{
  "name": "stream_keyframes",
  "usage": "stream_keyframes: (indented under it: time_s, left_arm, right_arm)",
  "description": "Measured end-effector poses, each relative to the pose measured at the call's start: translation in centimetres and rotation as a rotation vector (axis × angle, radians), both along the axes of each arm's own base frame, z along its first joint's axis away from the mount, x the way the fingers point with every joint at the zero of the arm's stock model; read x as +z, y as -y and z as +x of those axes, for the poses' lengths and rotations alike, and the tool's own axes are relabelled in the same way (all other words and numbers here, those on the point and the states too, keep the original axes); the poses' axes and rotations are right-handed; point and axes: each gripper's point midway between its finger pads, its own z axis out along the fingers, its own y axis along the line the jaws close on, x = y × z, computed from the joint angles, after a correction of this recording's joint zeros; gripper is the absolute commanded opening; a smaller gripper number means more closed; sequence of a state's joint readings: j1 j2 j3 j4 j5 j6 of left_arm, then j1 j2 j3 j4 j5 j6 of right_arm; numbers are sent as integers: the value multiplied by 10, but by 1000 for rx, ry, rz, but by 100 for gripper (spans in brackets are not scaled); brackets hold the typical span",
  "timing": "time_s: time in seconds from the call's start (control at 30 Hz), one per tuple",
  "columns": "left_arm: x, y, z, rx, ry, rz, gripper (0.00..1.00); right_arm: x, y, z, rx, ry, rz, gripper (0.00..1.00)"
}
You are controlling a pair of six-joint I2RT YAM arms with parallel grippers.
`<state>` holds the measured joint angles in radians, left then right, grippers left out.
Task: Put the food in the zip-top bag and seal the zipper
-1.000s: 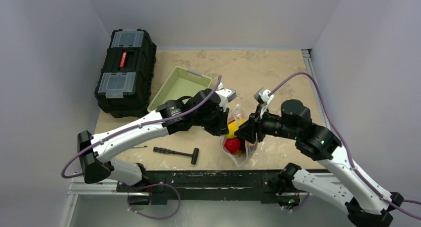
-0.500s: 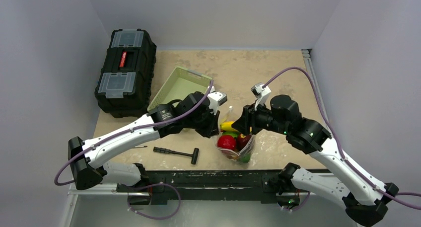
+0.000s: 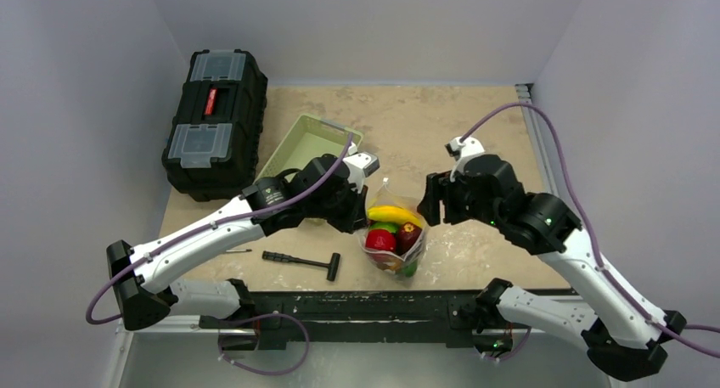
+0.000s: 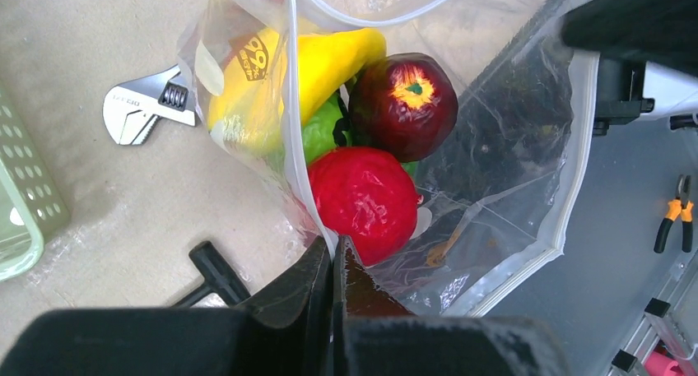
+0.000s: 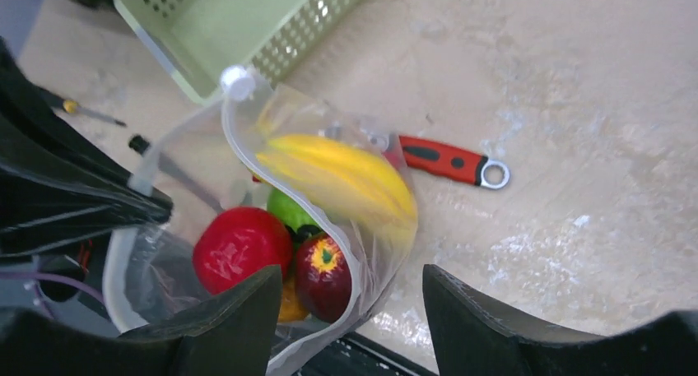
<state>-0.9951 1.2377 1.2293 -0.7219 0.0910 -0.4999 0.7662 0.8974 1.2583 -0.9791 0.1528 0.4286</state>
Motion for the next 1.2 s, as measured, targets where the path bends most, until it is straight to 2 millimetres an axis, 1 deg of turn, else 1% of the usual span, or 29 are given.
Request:
stream_keyframes:
  time_s: [0.03,0.07,0.1,0.13,0.17,0.2,0.27,0.33,0.43,0.5,0.57,0.67,0.73,0.87,0.97,1.2]
  left_arm:
    - [0,0,0,3,-1,-2,0]
    - [0,1,0,3,-2,-4,0]
    - [0,1,0,3,-3,-4,0]
    - [0,1,0,2,-2,-4,0]
    - [0,1,0,2,-3,-3,0]
    - [0,2,0,1,-5,-3,0]
    - [2,5,2,-1,-10,-6,0]
    - [7,11,4,-10,-15,-20,0]
    - [24,29,10,-31,-20,-71,0]
    - [35,41,13,-40,-29,-109,0]
    - [41,52,14,-46,-51,-156,0]
    - [44,66,11,-52,-90,-222,0]
    - [37,71,11,-42,-119,-249,0]
    - [8,70,10,-9,-201,-211,0]
    - [-5,68,9,3,-235,-191,0]
    - [-2,65,6,23,-243,-218,0]
  right_arm:
    - [-11,-3,-2,18,-27,-14,59]
    - [-22,-6,-5,40,-56,-26,54]
    - [-34,-9,-6,58,-85,-40,42]
    - [-45,-12,-8,77,-112,-50,27]
    - [-53,-14,-10,93,-132,-58,8]
    - [-59,-18,-12,112,-153,-57,0]
    - [-62,-28,-13,139,-177,-32,0]
    - [-57,-40,-12,156,-184,18,0]
    - [-47,-59,-13,160,-195,142,0]
    - [-40,-66,-14,138,-199,237,0]
    - [-34,-67,-17,106,-197,322,0]
    - [-31,-63,-23,56,-206,416,0]
    - [-39,-61,-24,17,-224,446,0]
    - [-62,-59,-26,-37,-280,452,0]
    - [-75,-58,-24,-70,-307,448,0]
    - [-75,-60,-22,-43,-275,442,0]
